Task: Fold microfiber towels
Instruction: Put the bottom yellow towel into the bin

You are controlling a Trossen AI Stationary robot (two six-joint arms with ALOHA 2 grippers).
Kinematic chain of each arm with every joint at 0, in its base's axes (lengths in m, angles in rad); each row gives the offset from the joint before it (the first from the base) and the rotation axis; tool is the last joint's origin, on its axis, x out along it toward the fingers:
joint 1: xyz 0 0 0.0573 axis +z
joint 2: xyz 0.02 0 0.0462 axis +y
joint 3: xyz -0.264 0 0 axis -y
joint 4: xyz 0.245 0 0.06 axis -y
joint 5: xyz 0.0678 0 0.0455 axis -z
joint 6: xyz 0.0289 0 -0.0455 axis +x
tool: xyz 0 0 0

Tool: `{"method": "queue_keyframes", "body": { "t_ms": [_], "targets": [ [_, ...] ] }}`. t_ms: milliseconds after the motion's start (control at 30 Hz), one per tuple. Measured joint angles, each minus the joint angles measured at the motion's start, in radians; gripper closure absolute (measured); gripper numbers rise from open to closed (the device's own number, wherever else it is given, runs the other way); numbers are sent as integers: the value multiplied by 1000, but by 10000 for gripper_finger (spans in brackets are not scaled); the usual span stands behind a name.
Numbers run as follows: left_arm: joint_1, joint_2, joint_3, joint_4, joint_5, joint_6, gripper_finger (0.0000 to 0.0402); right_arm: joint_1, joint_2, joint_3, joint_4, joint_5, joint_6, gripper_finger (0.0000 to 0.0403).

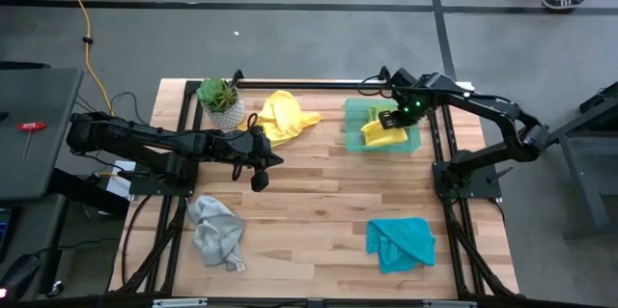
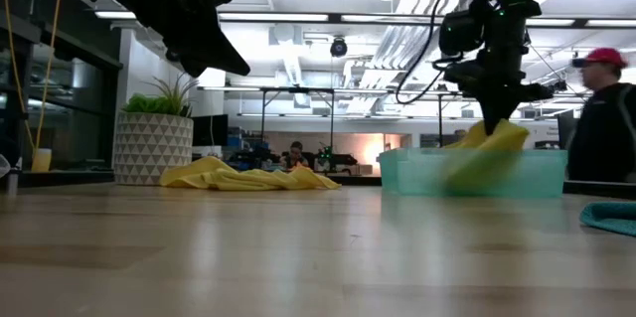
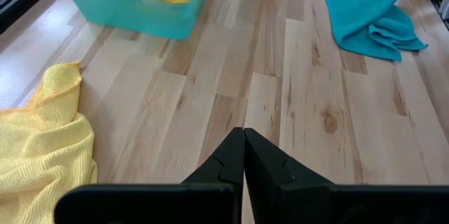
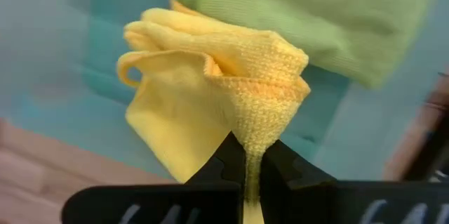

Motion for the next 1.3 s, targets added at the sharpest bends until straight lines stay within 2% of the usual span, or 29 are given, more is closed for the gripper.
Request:
{"method": "queue_keyframes", "body": {
  "t_ms": [300,600,1067,1167,1300],
  "targets": [
    [0,0,0,1,-19,0,401,0,0,0,-43,89,65,403],
    [0,0,0,0,-11,-1,402,0,0,0,-74,107,117,403],
    [0,0,0,0,-14,0,402,40,21,0,-109,131,292,402],
    [0,0,0,-1,-15,11,402,57,54,0,-109,116,292,387],
    [0,0,0,-1,-15,38,402,81,104,0,-102,118,291,337]
  ]
}}
